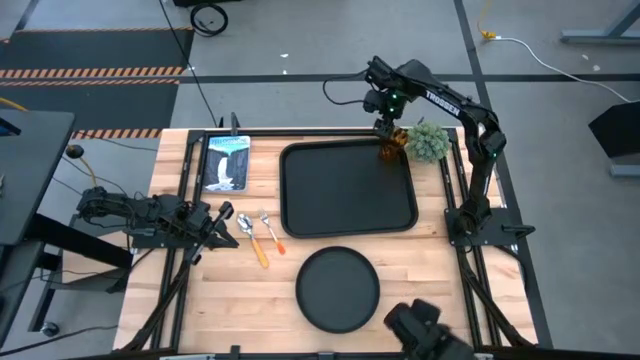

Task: Pick and place plate/cup/fork/spoon on tray
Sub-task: Put the black plate on the black serving tray to the bottom of the brown cup

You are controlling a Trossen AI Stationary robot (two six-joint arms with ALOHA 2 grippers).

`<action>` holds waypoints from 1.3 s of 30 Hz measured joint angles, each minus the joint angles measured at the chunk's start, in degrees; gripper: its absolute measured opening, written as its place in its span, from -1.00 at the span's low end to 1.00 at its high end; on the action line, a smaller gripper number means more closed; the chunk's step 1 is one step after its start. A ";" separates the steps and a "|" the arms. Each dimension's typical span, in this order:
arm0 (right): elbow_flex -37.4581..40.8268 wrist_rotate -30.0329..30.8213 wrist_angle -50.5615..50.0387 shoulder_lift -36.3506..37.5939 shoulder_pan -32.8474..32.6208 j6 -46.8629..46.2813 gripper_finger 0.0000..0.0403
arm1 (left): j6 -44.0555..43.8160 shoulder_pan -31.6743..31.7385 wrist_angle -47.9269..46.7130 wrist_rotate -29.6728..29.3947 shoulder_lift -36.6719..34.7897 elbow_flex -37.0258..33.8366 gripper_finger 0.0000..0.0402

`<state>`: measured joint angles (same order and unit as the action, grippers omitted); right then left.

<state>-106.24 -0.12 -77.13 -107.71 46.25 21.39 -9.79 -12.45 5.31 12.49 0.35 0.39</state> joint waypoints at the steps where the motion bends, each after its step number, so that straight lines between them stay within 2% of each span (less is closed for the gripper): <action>1: -0.02 -2.32 1.12 0.56 -0.97 -0.55 0.13 | 0.07 0.00 0.03 0.00 0.01 0.00 -0.85; 4: 0.02 -8.47 4.53 1.63 -4.42 -3.02 0.12 | 1.85 0.00 0.98 -0.02 -0.01 0.00 -0.85; 6: 0.66 -10.37 6.87 2.49 -7.13 -4.94 0.12 | 2.71 0.00 2.51 -0.22 0.01 -0.01 -0.85; 14: 9.60 -10.43 12.94 4.87 -19.13 -13.74 0.11 | 2.70 0.00 8.99 -0.44 0.01 0.02 -0.85; 18: 16.55 -9.84 15.64 7.00 -25.19 -19.91 0.11 | 2.92 0.00 9.53 -0.46 0.01 0.00 -0.85; 24: 29.96 -8.33 26.93 12.91 -35.49 -31.96 0.11 | 3.45 0.00 12.10 -0.46 0.01 0.00 -0.85; 29: 39.35 -3.61 36.65 17.33 -44.36 -45.41 0.11 | 3.50 0.00 12.14 -0.46 -0.01 0.00 -0.85; 33: 44.25 0.09 42.33 18.65 -51.15 -56.92 0.11 | 3.60 0.00 12.10 -1.78 -0.01 0.00 -0.85; 39: 47.89 1.95 44.73 17.06 -59.25 -72.47 0.11 | 3.60 0.00 12.07 -8.08 0.00 0.01 -0.85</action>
<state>-58.35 1.83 -32.40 -90.65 -13.00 -51.08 -6.20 -12.45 17.38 4.41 0.35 0.39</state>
